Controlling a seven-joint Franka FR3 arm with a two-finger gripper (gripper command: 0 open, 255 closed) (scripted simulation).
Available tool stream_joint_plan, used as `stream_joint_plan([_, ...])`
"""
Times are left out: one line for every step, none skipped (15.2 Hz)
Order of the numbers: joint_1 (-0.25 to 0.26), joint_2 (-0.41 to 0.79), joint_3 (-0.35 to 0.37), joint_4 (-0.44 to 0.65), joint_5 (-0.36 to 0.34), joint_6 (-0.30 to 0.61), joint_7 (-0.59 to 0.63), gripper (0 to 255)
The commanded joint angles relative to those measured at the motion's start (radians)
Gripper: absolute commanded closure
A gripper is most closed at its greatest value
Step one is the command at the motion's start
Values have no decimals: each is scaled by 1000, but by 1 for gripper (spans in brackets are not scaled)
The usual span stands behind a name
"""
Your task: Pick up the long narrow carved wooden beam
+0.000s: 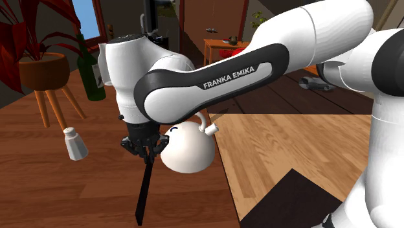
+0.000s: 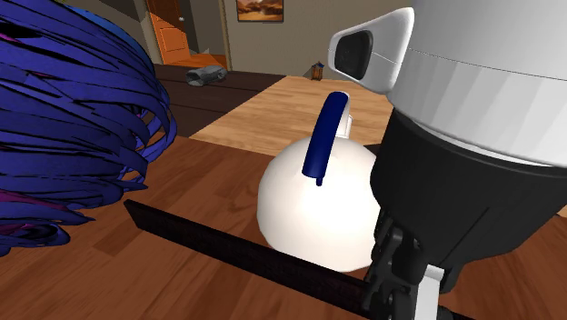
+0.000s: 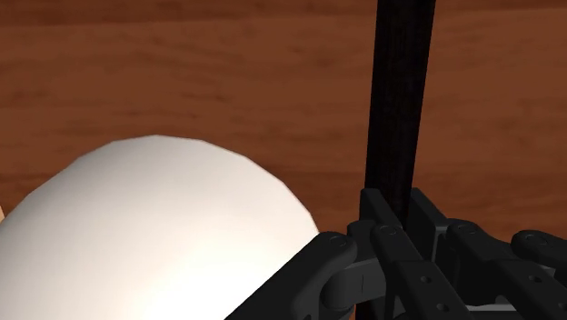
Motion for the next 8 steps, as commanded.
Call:
stream_joint_plan([-2, -4, 1, -4, 2, 0, 0, 255])
stream_joint_plan([-2, -8, 2, 5, 5, -11, -3, 255])
stream_joint_plan([-2, -11, 4, 15, 9, -23, -6, 255])
stream_joint_plan([-2, -14, 5, 24, 11, -35, -8, 255])
stream_joint_plan([-2, -17, 7, 34, 14, -47, -11, 255])
stream_joint_plan([-1, -20, 8, 44, 17, -59, -13, 255])
stream_joint_plan([-1, -22, 9, 54, 19, -71, -15, 255])
stream_joint_plan([-1, -25, 10, 65, 22, -83, -18, 255])
